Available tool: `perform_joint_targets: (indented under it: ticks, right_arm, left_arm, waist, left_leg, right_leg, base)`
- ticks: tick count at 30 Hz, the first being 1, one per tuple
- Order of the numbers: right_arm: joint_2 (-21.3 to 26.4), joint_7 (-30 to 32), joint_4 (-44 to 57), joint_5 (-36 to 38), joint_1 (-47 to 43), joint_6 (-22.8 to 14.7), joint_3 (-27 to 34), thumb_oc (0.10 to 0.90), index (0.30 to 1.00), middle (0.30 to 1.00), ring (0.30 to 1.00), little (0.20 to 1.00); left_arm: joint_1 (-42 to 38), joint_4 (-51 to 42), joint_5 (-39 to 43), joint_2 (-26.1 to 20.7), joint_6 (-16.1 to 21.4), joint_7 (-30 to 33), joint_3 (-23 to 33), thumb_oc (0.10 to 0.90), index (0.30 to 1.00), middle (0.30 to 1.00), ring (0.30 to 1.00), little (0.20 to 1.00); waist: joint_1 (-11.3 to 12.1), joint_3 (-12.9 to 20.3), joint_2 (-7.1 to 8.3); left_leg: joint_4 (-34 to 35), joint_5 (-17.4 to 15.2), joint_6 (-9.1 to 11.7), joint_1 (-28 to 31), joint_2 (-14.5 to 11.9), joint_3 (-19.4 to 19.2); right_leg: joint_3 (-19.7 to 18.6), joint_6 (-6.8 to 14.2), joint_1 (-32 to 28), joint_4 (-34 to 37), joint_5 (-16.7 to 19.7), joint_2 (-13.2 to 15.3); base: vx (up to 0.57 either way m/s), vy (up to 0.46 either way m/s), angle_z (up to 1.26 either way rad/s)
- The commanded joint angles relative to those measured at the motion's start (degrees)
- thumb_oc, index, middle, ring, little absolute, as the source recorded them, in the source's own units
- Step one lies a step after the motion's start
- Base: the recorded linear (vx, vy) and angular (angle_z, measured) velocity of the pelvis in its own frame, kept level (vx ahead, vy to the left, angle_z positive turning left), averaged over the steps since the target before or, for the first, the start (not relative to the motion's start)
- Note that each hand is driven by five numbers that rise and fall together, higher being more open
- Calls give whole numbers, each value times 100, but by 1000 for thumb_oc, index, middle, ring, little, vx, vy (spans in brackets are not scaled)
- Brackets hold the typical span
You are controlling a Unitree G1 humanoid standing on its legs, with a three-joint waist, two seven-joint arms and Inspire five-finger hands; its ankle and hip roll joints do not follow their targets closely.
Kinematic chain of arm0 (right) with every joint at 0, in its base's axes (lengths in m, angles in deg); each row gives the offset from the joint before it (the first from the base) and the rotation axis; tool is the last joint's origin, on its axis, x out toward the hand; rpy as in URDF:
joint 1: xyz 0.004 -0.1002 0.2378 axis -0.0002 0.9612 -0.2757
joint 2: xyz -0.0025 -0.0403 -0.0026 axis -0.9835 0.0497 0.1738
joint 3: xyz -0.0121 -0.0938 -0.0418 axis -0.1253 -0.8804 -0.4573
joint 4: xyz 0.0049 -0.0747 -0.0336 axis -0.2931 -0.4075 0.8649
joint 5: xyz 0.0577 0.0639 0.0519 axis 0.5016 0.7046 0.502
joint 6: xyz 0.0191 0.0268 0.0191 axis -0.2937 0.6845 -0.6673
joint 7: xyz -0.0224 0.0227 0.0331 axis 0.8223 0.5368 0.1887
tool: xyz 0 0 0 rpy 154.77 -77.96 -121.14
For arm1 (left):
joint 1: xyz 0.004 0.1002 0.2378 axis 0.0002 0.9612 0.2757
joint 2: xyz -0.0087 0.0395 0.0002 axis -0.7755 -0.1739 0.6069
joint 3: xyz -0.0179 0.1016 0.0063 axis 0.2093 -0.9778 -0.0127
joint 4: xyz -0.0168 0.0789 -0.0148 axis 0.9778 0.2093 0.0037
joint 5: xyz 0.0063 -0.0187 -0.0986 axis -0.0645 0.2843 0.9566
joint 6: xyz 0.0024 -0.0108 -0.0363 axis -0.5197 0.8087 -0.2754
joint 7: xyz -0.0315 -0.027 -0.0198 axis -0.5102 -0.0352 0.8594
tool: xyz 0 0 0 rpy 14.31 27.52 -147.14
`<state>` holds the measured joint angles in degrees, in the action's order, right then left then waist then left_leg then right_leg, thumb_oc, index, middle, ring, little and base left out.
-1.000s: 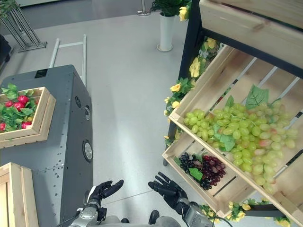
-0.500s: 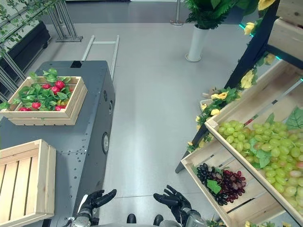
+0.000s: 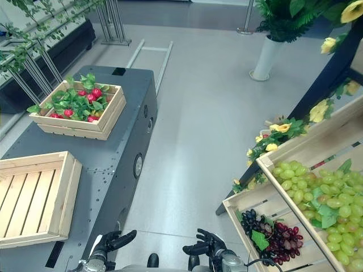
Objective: Pick up the fruits from the basket on one side to the basket on the other side
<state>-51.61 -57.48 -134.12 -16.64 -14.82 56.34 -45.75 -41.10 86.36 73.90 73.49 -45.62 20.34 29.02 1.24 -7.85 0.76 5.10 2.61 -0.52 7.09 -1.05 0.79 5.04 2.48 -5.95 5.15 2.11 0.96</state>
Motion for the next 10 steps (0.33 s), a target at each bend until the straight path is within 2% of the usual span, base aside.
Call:
perform_joint_targets:
  ticks: [1,2,4,8,10]
  right_arm:
    - [43,-184,29,153,-231,171,-11,800,900,900,900,900]
    - [54,-238,-161,-80,-183,244,51,800,900,900,900,900]
    - [52,-303,-254,-187,-151,192,74,800,900,900,900,900]
    - [10,-247,-245,-196,-141,257,56,800,900,900,900,900]
    - [9,-237,-249,-269,-152,266,45,800,900,900,900,900]
  left_arm:
    - [-441,-63,-97,254,484,-24,-369,800,900,900,900,900]
    - [-449,-95,358,282,485,-286,-309,800,900,900,900,900]
    - [-436,-105,195,291,594,-458,-280,800,900,900,900,900]
    - [-354,-106,-164,284,578,-674,-440,800,900,900,900,900]
    - [-318,-90,-19,279,634,-711,-480,800,900,900,900,900]
  waist:
    - [-41,90,73]
    - [-42,134,50]
    - [-23,149,46]
    - [-17,176,29]
    - [-38,177,2]
  left_leg:
    - [-218,-811,-205,-32,424,-220]
    - [-216,-830,-205,21,435,-196]
    - [-224,-845,-199,71,435,-185]
    - [-178,-849,-188,158,431,-152]
    - [-148,-857,-191,213,427,-164]
  right_leg:
    - [-108,15,-39,-246,-453,5]
    - [-60,2,-128,-204,-482,-1]
    - [11,-6,-210,-193,-507,12]
    - [61,-7,-298,-157,-530,8]
    - [60,-5,-323,-164,-547,10]
  base:
    - [29,-19,7]
    - [44,-25,2]
    - [45,-28,3]
    - [33,-11,2]
    - [7,8,2]
